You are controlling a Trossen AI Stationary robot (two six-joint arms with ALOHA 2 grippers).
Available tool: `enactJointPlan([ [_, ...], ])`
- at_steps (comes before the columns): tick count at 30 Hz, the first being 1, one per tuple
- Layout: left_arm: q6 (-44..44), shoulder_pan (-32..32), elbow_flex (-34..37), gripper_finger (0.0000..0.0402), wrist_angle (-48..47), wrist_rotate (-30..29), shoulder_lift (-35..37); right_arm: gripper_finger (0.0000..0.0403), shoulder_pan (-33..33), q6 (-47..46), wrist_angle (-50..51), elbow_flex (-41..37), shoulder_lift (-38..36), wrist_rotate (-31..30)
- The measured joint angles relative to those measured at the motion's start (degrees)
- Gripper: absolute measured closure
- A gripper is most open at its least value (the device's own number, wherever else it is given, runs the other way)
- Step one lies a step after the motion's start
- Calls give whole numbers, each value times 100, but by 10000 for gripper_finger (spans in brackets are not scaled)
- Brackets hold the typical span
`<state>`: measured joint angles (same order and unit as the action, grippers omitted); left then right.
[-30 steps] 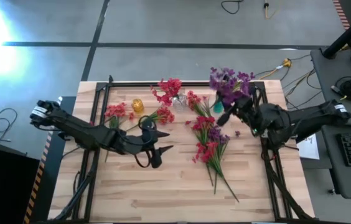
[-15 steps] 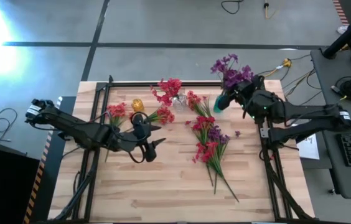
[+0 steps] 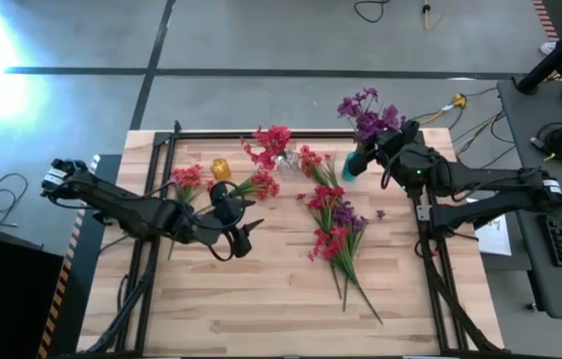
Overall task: Sort flowers into vase by color
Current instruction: Put the purple flowers into the blue vase
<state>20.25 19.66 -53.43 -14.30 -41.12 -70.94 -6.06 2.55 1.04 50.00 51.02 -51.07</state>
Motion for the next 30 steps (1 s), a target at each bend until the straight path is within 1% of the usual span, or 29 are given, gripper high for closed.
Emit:
enactJointPlan([
  [8,13,0,-2,173,-211,-5,4,375,-56,55,-1,-50,7,2],
  [20,30,0,-2,173,-360,-7,7,375,-431,-6,-48,-50,15,53],
  [24,31,0,-2,173,-359,-8,7,375,-448,-28,-50,-52,15,159],
  [30,28,0,-2,173,-366,-42,7,375,-448,-40,-109,-55,18,162],
])
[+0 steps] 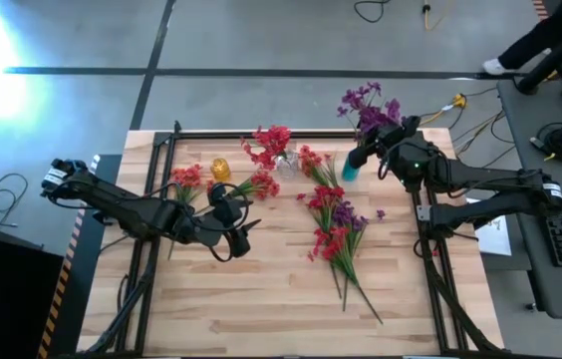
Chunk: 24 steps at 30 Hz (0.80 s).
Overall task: Sort flowers into vase by color
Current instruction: Put the purple flowers into the blue vase
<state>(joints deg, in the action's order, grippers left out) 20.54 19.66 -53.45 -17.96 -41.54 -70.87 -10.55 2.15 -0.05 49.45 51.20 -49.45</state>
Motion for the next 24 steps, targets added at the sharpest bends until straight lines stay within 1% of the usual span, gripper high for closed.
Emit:
enactJointPlan([
  [6,0,0,0,173,-2,0,0,375,0,35,-63,0,3,-1],
  [24,71,0,0,173,-13,-2,-2,375,-103,90,-197,-2,389,-7],
])
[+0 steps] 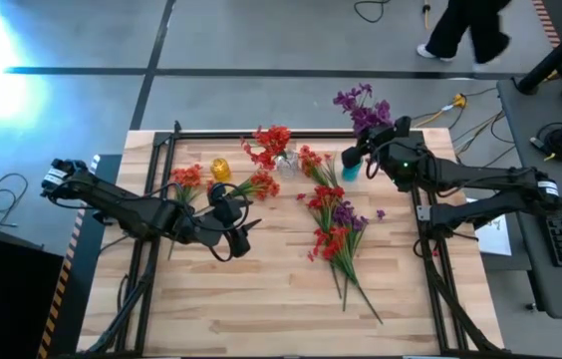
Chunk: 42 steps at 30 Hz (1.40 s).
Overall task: Sort flowers into vase by color
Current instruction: Put the purple flowers into the blue vase
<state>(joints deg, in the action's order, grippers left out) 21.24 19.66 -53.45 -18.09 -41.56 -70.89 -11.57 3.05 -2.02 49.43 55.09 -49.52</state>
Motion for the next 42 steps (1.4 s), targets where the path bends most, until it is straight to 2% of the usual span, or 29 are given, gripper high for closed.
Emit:
enactJointPlan([
  [42,30,0,0,173,-3,2,-4,374,2,-22,216,-94,29,0],
])
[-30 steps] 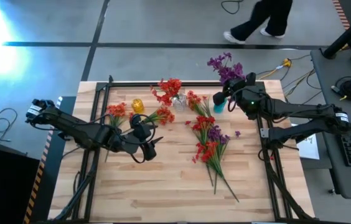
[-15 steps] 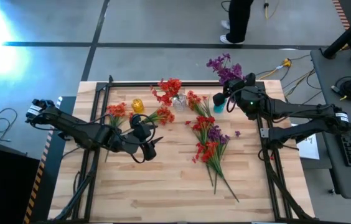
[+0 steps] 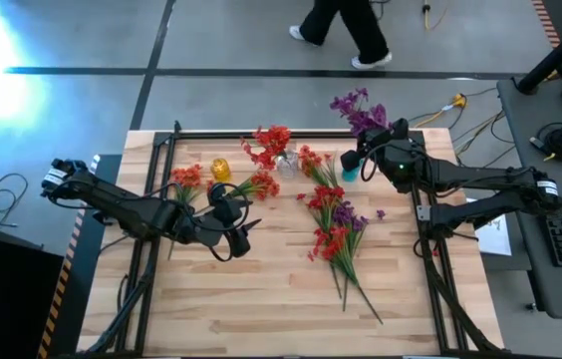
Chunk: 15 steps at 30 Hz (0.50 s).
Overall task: Sort flowers into vase by color
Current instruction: Put the purple flowers into the blue vase
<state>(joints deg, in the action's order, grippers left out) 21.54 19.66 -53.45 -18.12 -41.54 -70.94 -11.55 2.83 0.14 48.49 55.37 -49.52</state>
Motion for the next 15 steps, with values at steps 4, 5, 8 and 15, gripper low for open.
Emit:
enactJointPlan([
  [4,0,0,0,173,1,0,0,374,0,-29,5,-2,0,0],
  [5,0,0,0,173,-1,0,0,374,0,-36,4,-6,0,0],
  [8,0,0,0,173,1,0,0,374,0,-42,10,-44,0,0],
  [15,0,0,0,173,0,2,0,374,0,-46,9,-105,0,3],
])
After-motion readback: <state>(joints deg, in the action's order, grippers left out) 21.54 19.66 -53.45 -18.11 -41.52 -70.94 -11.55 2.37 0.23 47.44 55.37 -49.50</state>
